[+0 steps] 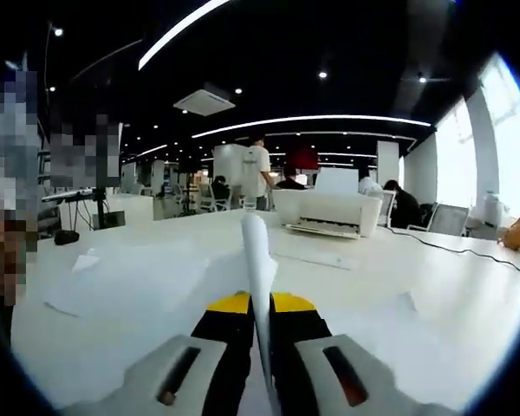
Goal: Organize the stack of printing papers by aligning and flattening the scattered papers on the table
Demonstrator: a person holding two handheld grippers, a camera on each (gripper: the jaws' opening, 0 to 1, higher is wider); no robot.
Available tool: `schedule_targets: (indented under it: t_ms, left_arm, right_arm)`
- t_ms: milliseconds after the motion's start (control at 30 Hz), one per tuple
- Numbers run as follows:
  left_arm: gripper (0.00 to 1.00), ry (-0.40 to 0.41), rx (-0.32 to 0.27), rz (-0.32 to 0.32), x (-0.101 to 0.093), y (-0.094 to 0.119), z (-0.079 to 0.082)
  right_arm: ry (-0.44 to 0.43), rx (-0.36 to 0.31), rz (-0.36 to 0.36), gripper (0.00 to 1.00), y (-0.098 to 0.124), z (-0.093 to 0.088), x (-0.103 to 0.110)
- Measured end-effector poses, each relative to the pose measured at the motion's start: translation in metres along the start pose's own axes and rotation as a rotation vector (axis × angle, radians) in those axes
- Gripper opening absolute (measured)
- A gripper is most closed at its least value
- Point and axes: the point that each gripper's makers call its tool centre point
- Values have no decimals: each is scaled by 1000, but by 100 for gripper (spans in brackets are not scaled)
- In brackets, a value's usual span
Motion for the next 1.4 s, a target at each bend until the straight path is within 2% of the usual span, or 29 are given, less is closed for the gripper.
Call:
schedule_targets:
  t_ms: [567, 1033, 1233, 1400]
  left_arm:
    - [60, 7, -26, 2, 3, 1, 4]
    - [60, -2, -38, -8, -1, 0, 8]
    - [60, 1, -35, -6, 1, 0, 6]
    - [60, 6, -35, -9, 2, -2, 6]
  right_arm:
    - [11, -57, 4, 2, 17, 19, 12]
    - [15, -148, 10, 2, 43, 51, 27]
    - [34, -185, 20, 2, 54, 64, 40]
    - [46, -215, 30, 2, 54, 73, 50]
Point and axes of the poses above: the point that each gripper's makers call its tool centre point, and the gripper's own axes: y roughly backward along the fingers, x roughly to its left, z roughly out of its top, and after that the axes turned 10 degrees about y, right-handed
